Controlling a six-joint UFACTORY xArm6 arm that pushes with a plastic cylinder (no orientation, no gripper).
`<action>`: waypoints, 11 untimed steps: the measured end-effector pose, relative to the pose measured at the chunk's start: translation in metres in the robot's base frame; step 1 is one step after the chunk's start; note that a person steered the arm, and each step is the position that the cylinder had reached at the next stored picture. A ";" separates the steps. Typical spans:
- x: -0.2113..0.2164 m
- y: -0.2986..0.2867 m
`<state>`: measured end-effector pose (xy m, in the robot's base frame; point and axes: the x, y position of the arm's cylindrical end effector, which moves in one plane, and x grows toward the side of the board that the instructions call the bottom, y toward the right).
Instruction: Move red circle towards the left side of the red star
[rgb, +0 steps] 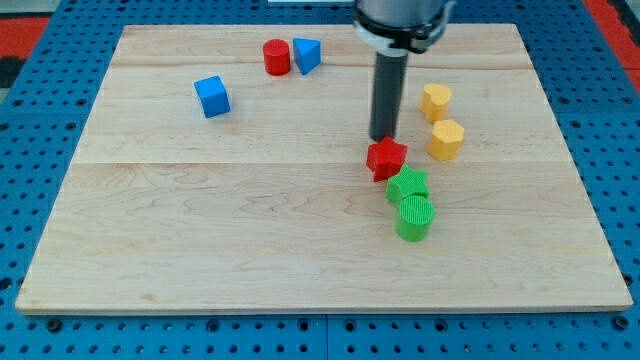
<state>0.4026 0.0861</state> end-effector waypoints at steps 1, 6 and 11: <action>0.022 0.007; -0.086 -0.112; -0.159 -0.182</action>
<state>0.2435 -0.0962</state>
